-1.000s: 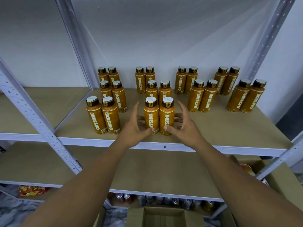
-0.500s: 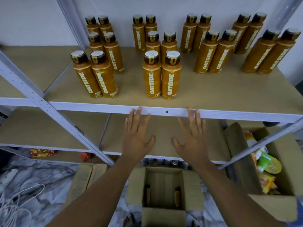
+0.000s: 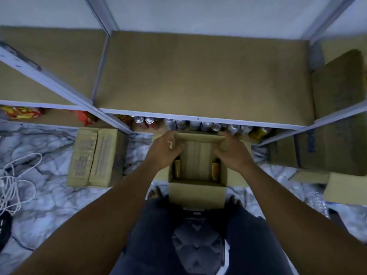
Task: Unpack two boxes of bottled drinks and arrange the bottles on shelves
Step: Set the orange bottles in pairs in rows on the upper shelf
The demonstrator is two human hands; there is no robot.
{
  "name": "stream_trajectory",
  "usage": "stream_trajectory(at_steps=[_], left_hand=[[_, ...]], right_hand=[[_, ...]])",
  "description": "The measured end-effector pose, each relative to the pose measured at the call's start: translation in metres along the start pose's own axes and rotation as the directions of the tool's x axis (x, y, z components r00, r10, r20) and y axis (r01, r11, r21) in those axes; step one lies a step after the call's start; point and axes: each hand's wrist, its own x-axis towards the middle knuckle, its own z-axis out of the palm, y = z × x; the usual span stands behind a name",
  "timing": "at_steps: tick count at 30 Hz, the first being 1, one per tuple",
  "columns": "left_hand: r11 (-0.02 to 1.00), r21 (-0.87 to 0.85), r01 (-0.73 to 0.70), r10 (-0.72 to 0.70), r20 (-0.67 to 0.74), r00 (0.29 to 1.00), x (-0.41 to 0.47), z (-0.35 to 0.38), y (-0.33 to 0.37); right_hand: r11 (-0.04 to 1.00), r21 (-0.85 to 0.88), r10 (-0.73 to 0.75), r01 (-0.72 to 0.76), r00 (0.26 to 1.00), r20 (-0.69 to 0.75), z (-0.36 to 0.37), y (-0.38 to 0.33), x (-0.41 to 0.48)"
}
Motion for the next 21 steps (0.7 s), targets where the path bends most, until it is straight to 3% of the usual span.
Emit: stream_trajectory(at_steps=[11, 17, 21], left_hand=[[0.927, -0.237, 0.291, -0.257, 0.164, 0.953, 0.125, 0.227, -0.197], [0.894, -0.309, 0.323, -0.284, 0.167, 0.944, 0.178, 0.294, -0.26], [0.901, -0.316, 0.298, -0.286, 0.084, 0.954, 0.199, 0.32, -0.275]], right_hand=[[0.893, 0.345, 0.266, -0.289, 0.957, 0.113, 0.23, 0.183, 0.118], [0.765, 0.555, 0.322, -0.327, 0.94, 0.109, 0.302, 0.241, 0.169], [0.715, 0.611, 0.364, -0.34, 0.927, 0.088, 0.324, 0.255, 0.198]])
